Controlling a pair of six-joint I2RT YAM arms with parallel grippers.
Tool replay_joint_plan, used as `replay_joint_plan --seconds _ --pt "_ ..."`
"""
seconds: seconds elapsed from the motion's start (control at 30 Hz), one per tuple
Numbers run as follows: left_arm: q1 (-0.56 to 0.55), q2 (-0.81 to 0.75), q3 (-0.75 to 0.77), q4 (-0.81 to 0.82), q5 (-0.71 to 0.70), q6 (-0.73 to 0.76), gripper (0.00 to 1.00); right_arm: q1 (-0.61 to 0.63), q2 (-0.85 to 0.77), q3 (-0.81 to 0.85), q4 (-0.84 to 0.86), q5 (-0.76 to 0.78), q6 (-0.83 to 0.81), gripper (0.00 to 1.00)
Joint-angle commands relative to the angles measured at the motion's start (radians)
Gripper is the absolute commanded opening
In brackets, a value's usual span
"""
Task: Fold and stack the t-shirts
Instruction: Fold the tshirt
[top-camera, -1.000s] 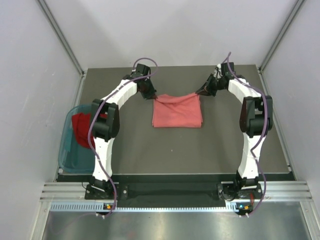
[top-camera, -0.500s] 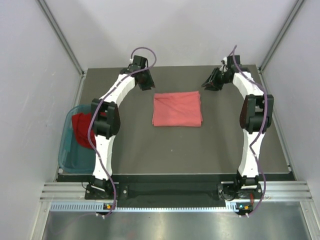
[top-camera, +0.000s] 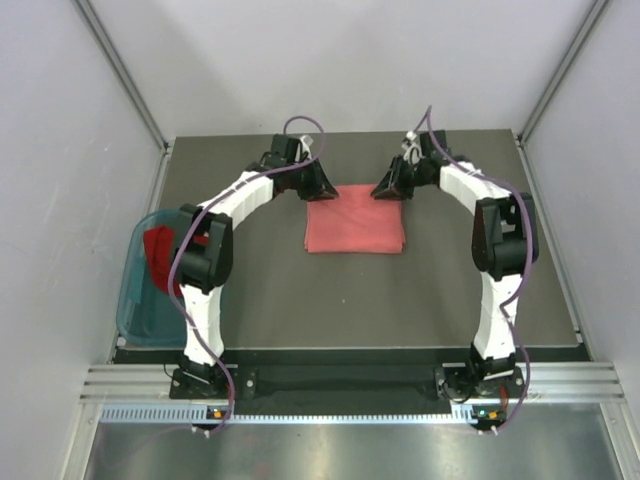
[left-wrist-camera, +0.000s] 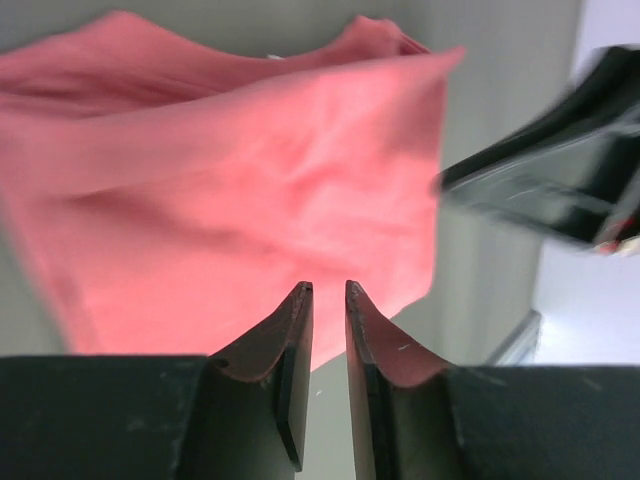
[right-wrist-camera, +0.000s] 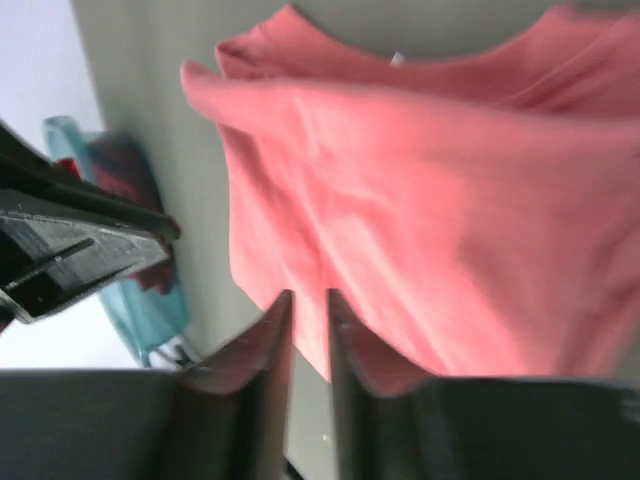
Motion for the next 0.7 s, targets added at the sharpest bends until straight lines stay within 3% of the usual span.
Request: replay_joint_plan --seconds 0.0,0.07,0.67 --pt "-0.001 0.04 -0.005 0.221 0.142 -0.079 0.24 0.0 -0.038 -0.112 0.364 -0.127 0.185 0.15" --pt "0.001 0.069 -0.015 0.273 0.151 -0.111 0.22 0.003 -0.008 -0.146 0.496 -0.145 0.239 0.12" --pt "0.081 0.316 0.074 0.485 0.156 -0.116 0.19 -0.035 0.238 -0.106 0.788 -0.078 0.397 0.07"
